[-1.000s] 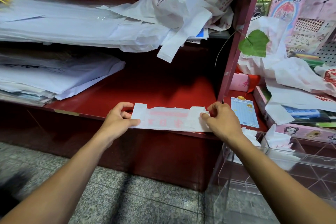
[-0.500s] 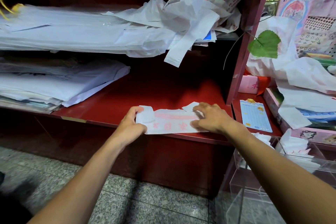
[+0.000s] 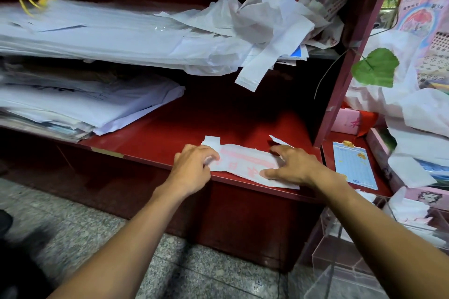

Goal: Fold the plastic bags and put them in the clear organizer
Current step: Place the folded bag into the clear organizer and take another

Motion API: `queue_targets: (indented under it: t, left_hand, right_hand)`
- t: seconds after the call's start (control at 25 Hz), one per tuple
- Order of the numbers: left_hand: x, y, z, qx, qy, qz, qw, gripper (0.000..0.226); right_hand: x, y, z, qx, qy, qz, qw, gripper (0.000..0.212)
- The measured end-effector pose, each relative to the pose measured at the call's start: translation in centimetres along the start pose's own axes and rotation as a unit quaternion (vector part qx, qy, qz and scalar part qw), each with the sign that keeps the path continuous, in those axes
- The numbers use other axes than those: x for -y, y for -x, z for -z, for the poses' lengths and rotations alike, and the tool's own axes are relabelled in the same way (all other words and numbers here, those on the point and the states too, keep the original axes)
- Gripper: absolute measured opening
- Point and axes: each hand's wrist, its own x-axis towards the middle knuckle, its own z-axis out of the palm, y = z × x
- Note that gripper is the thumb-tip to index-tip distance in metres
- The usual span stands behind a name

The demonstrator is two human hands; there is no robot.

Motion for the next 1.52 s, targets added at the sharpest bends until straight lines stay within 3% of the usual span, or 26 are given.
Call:
queue_targets:
  t: [0.08,0.16,0.24,0.32,0.44,0.6,0.68,0.8,0.88,0.96,1.04,1.12,1.2,1.28,1.36,1.44,1.52]
  left_hand:
    - [0.0,-0.2,-0.3,0.057,0.017,0.015,0.998,0.071]
    - [0.0,-0.3,-0.5,0.046,0.019,0.008,0.999,0.089]
    - [0.2,-0.7,-0.7,-0.012,0.01,-0.005,1.0,0.081]
    - [0.2,-0.7,-0.9,-0.072,0.017,-0.017,0.997,0.049]
    - [0.4,-1.0,-1.0,-0.055,0.067,-0.002,0.996,0.031]
    - [0.3,-1.7,-0.8,0.06,0.064,0.03,0.996,0.077]
    - [-0.2,-1.7,-0.8,0.041,0.055,0.028,0.997,0.088]
    - [-0.6,-1.4,-0.6,-0.015,0.086,0.046,0.995,0.081]
    - [-0.5,-1.4,-0.5,-0.01,0.093,0.058,0.994,0.08]
    - [-0.3,-1.5,-0.4,-0.021,0.06,0.038,0.997,0.094]
    - [-0.5,-1.6,-0.4,-0.067,0.034,0.005,0.997,0.11]
    - [-0.7,-1.7,-0.4,-0.105,0.013,-0.027,0.994,0.119]
    - [-0.8,-1.7,-0.6,-0.106,0.024,-0.053,0.993,0.12]
    - [-0.5,-1.7,-0.7,-0.108,0.033,-0.053,0.992,0.115]
    - [0.1,-1.6,-0.8,-0.15,-0.024,-0.05,0.987,0.097]
    - [0.8,-1.5,-0.5,-0.181,-0.044,-0.037,0.982,0.07]
    - [1.3,-1.4,0.0,-0.131,0.023,0.006,0.991,0.055]
  right_hand:
    - [-0.4,-0.2,-0.4,0.001,0.018,-0.01,1.0,0.103]
    - [-0.5,0.6,-0.8,-0.052,0.014,-0.001,0.999,0.098]
    - [-0.4,1.5,-1.0,-0.118,0.018,0.027,0.992,0.076]
    - [0.0,1.9,-1.0,-0.136,0.012,0.045,0.99,0.057]
    - [0.5,1.3,-0.1,-0.079,-0.021,0.009,0.997,0.057]
    - [1.0,0.7,1.4,0.021,-0.038,-0.012,0.999,0.072]
    - [1.1,0.7,1.8,0.035,-0.042,-0.011,0.998,0.073]
    - [1.2,1.0,1.7,0.027,-0.044,0.002,0.999,0.067]
    - [1.2,1.1,1.3,-0.023,-0.047,0.03,0.998,0.048]
    - [1.2,1.3,0.7,-0.15,-0.002,0.089,0.985,0.019]
    - [0.9,1.4,-0.2,-0.301,0.112,0.139,0.937,0.014]
    - [0.9,1.6,-0.9,-0.388,0.19,0.169,0.886,0.017]
    - [0.7,1.8,-1.7,-0.369,0.221,0.195,0.881,0.018]
    - [0.4,2.3,-1.9,-0.262,0.205,0.187,0.924,0.02]
    - [-0.1,3.0,-1.8,-0.167,0.149,0.157,0.962,0.031]
    - [-0.3,3.4,-1.4,-0.147,0.012,0.137,0.98,0.039]
    - [-0.5,3.5,-1.0,-0.161,-0.144,0.111,0.97,0.036]
